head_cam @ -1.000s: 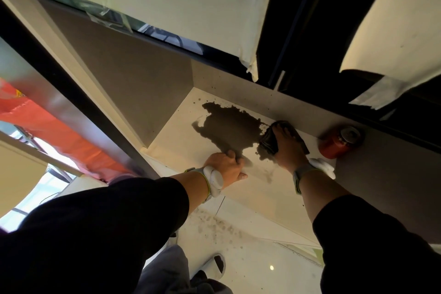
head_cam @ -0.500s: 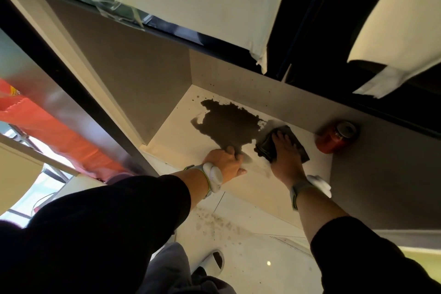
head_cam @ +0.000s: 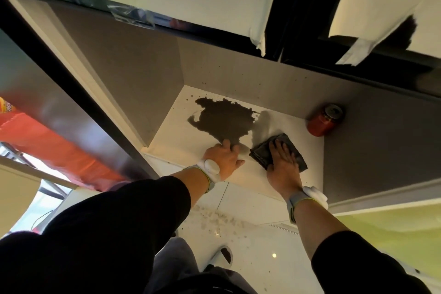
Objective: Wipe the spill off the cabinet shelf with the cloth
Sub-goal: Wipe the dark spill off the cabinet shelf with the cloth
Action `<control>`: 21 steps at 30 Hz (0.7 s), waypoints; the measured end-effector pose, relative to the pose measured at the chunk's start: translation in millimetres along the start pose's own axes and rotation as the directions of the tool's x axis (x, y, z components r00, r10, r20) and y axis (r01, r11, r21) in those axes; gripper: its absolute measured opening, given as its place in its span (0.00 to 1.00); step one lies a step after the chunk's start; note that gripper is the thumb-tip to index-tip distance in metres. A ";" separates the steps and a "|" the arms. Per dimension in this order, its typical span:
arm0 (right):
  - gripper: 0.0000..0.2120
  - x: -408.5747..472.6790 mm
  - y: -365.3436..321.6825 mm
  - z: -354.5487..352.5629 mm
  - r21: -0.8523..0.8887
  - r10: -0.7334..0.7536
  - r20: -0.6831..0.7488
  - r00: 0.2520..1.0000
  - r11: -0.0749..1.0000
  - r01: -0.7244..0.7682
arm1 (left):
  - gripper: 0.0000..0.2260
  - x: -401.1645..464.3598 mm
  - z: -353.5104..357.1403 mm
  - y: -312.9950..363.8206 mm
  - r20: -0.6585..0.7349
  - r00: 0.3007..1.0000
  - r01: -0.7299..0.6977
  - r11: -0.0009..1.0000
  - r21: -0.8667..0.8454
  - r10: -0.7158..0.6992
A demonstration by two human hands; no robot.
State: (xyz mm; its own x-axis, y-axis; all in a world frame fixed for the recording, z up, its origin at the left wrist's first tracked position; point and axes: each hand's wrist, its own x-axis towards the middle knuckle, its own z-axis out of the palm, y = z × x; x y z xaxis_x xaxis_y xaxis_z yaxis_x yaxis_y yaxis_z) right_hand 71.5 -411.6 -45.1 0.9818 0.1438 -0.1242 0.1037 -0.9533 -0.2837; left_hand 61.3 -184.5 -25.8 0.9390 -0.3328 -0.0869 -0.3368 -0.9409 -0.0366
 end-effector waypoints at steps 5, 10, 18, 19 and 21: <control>0.33 -9.1 -26.9 7.3 0.025 0.091 -0.039 0.995 0.996 -0.090 | 0.20 -3.3 1.3 -23.0 0.022 0.991 -0.128 0.986 -0.104 0.131; 0.33 -24.0 -61.1 19.7 0.042 0.132 -0.054 0.990 0.991 -0.130 | 0.14 -11.7 -9.4 -48.4 -0.015 0.994 -0.111 0.973 -0.202 0.110; 0.33 -27.9 -112.4 37.5 0.067 0.251 -0.066 0.966 0.967 -0.247 | 0.19 -29.1 -4.7 -124.1 -0.024 0.999 -0.045 0.995 0.093 0.047; 0.33 -27.2 -117.4 39.7 0.068 0.266 -0.060 0.962 0.963 -0.262 | 0.20 -31.0 -2.9 -129.6 -0.034 0.998 -0.044 0.993 0.109 0.048; 0.33 -24.2 -132.4 43.4 0.073 0.286 -0.049 0.957 0.957 -0.282 | 0.21 -33.4 0.5 -139.7 -0.022 0.999 -0.047 0.994 0.098 0.050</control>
State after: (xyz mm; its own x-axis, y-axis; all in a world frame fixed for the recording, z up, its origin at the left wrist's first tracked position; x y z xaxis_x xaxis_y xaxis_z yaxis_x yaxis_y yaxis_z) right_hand 27.1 -277.4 -45.8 0.9770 -0.1476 -0.1538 -0.1891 -0.9330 -0.3061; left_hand 77.0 -41.9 -18.3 0.9224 -0.3804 -0.0671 -0.3861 -0.9133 -0.1299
